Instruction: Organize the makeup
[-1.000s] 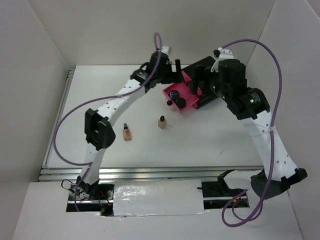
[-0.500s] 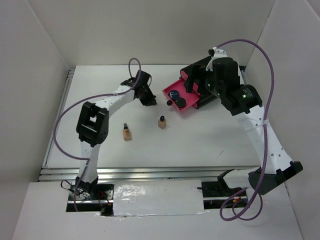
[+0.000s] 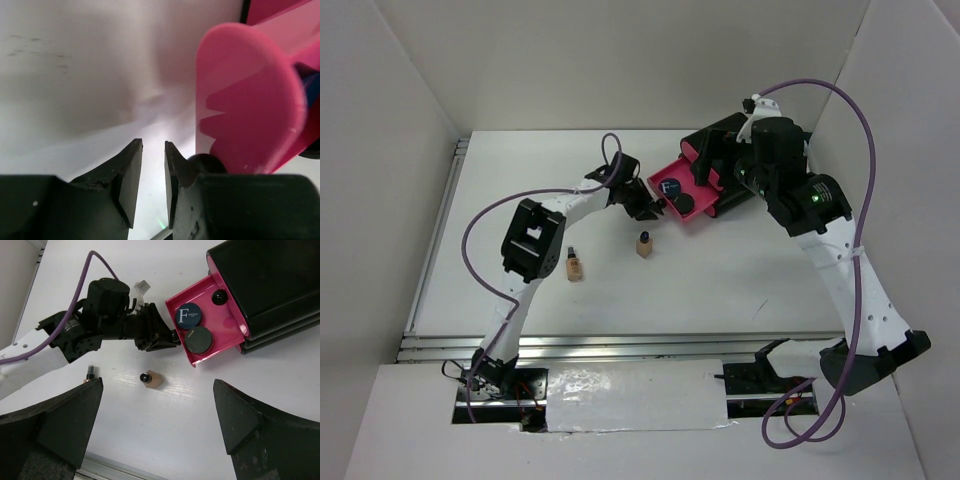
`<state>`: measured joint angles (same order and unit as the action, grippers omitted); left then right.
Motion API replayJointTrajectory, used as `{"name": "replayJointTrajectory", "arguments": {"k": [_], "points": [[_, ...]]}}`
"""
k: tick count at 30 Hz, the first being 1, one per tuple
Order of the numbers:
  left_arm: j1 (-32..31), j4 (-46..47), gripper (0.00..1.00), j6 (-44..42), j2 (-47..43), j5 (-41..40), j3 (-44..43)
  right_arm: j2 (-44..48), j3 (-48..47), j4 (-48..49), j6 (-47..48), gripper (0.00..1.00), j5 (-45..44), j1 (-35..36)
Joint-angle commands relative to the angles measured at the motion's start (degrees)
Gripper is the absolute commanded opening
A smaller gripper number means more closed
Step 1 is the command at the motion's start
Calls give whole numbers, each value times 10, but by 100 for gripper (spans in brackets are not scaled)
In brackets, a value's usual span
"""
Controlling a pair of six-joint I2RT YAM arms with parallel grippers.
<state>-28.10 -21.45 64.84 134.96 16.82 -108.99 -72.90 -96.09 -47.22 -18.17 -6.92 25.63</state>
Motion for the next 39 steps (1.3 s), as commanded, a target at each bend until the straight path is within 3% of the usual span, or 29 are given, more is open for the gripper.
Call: {"name": "replayJointTrajectory", "arguments": {"k": [1,7,14,23,28,32,39], "points": [[-6,112,38,45,5,68,10,19,-10,8,11,100,-14,2],[-11,192,43,52,-3,65,12,22,3,11,12,100,-6,1],[-20,253,46,78,58,70,-63,30,19,15,6,100,6,1],[-26,315,58,122,140,76,-168,44,50,26,-13,100,44,2],[-27,324,61,129,138,67,-159,45,54,23,-7,100,40,3],[-27,380,71,148,106,53,-59,49,71,34,-10,100,47,1],[-27,415,71,164,142,52,-74,54,84,42,-9,100,48,2]]}}
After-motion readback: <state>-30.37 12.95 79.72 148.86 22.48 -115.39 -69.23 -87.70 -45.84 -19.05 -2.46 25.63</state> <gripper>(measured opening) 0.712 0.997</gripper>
